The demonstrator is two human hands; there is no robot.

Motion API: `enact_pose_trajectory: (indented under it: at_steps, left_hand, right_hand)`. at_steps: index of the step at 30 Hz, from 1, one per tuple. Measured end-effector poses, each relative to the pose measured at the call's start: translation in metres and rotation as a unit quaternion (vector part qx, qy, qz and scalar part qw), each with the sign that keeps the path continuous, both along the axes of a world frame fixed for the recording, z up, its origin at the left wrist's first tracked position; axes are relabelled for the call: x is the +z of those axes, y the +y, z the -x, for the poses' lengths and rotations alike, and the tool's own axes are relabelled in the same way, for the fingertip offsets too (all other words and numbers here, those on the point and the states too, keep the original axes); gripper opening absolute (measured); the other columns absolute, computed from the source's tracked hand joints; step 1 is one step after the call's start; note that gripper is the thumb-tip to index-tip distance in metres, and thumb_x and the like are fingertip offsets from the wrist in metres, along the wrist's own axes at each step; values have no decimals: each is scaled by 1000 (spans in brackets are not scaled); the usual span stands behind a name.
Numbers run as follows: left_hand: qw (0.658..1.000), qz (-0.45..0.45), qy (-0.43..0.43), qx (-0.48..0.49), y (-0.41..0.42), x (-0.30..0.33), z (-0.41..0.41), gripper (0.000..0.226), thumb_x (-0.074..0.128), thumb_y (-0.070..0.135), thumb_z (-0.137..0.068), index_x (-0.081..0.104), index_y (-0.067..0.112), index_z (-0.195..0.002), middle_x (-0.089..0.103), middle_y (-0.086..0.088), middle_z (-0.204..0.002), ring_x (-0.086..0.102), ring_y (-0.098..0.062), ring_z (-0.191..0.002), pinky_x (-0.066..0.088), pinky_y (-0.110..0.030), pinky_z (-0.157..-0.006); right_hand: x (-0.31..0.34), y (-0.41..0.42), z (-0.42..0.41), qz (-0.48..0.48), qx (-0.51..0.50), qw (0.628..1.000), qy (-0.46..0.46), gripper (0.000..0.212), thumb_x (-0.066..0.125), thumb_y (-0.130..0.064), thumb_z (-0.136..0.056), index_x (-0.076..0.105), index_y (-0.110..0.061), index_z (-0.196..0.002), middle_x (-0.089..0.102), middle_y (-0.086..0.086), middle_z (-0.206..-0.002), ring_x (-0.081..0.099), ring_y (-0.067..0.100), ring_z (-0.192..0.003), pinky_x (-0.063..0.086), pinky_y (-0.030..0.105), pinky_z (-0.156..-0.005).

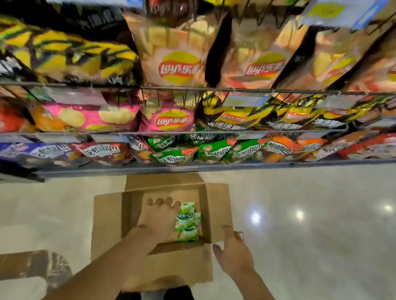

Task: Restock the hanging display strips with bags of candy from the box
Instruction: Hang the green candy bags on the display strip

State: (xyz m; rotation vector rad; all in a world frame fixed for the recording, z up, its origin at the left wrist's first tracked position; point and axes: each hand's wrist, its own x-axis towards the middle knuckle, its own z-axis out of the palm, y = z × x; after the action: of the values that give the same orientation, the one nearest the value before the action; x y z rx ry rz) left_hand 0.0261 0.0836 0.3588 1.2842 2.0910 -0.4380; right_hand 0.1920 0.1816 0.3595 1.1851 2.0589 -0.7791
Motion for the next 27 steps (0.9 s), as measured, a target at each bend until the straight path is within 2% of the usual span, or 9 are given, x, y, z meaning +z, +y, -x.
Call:
enact_pose_trajectory:
  at_steps: [7,14,21,25,27]
  left_hand:
    - [1000,28,-12,0,8,-89,-14,44,40,20,-94,34,12,-137,43,-12,-136,47,-30,-121,38,-44,-97]
    - [1000,21,-19,-9,16,-240,-14,45,43,16,-92,35,13,-136,46,-11,-131,49,-29,-116,38,-41,-96]
    - [999,21,-32,20,13,-389,-22,44,39,17,-95,32,13,-138,44,-11,-134,48,-28,-118,38,-41,-96]
    - [998,33,-43,45,12,-451,-25,47,38,17,-94,28,12,-141,42,-11,-139,47,-30,-121,40,-42,-98]
    - [994,19,-50,92,11,-474,-27,43,35,26,-98,32,12,-138,46,-10,-135,49,-29,-119,43,-40,-96]
  right_hand:
    - [-96,6,-4,50,-66,996,30,53,48,-28,-95,26,-16,-142,44,9,-138,47,25,-125,41,32,-99]
    - [-255,-2,-2,74,-120,989,37,55,52,-27,-91,31,-15,-141,48,6,-136,45,23,-126,40,30,-102]
    - [-407,-20,5,88,-128,987,-31,75,47,-32,-91,4,-11,-149,25,11,-151,32,30,-136,31,36,-109]
    - [-459,-17,7,77,-91,989,-88,77,43,-32,-95,-6,-6,-149,12,17,-154,23,33,-140,27,39,-112]
    - [-474,-14,8,82,-95,987,-105,82,47,-33,-94,-10,-8,-148,10,18,-155,19,34,-141,26,40,-113]
